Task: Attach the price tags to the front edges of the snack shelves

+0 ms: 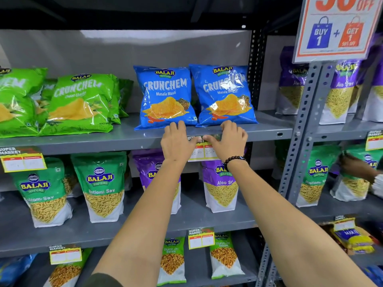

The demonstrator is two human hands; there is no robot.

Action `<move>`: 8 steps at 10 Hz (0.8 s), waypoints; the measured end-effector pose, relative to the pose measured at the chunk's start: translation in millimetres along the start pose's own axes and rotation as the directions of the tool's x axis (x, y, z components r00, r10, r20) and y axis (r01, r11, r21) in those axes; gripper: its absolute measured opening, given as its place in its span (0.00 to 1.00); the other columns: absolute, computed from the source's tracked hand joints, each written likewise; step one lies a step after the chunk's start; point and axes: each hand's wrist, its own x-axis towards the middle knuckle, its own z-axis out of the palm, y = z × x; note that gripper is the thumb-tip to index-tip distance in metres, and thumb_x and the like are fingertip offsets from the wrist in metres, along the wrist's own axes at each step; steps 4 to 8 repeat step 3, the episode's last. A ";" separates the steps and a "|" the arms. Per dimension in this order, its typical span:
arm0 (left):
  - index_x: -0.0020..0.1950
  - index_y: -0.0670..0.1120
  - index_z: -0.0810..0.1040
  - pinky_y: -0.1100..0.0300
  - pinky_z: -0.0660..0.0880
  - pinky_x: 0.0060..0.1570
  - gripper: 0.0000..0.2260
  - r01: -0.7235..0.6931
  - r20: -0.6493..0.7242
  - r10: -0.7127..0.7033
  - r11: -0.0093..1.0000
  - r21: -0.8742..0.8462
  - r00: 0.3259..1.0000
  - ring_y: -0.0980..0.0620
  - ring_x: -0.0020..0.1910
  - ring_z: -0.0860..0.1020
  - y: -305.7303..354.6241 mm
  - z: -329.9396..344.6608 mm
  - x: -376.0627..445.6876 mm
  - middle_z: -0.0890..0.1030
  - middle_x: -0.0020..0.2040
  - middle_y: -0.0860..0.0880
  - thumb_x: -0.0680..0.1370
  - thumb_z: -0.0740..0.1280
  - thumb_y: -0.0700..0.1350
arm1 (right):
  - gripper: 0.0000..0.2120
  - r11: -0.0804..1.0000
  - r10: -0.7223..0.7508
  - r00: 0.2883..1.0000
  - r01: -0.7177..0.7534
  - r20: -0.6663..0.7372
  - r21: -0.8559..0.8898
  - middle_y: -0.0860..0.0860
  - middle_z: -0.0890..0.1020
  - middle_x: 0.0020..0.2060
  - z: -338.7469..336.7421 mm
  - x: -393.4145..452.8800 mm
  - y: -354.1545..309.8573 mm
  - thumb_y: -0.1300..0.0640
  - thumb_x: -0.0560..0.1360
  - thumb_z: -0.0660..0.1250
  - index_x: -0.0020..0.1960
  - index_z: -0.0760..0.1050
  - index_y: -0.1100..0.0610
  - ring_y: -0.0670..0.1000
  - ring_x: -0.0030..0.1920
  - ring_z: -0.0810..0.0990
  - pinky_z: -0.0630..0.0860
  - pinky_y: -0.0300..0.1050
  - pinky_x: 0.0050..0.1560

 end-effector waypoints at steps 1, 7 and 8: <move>0.55 0.43 0.69 0.51 0.75 0.45 0.25 -0.005 0.005 0.005 1.000 0.006 1.000 0.44 0.52 0.72 2.1 1.1 -0.4 0.75 0.52 0.42 0.71 0.67 0.61 | 0.28 0.999 -0.006 1.000 0.006 0.012 -0.048 0.57 0.77 0.53 1.8 -1.2 -1.1 0.37 0.70 0.66 0.55 0.68 0.60 0.59 0.56 0.73 0.64 0.57 0.67; 0.60 0.41 0.67 0.49 0.73 0.54 0.24 -0.073 0.057 0.072 0.997 0.025 0.996 0.42 0.56 0.73 2.7 -13.3 0.4 0.75 0.57 0.41 0.75 0.64 0.59 | 0.26 0.994 -0.050 0.994 0.059 0.093 -0.094 0.58 0.75 0.59 -10.2 0.0 -8.6 0.40 0.75 0.60 0.62 0.65 0.60 0.60 0.61 0.72 0.62 0.60 0.70; 0.60 0.41 0.67 0.49 0.73 0.54 0.24 -0.073 0.057 0.072 0.997 0.025 0.996 0.42 0.56 0.73 2.7 -13.3 0.4 0.75 0.57 0.41 0.75 0.64 0.59 | 0.26 0.994 -0.050 0.994 0.059 0.093 -0.094 0.58 0.75 0.59 -10.2 0.0 -8.6 0.40 0.75 0.60 0.62 0.65 0.60 0.60 0.61 0.72 0.62 0.60 0.70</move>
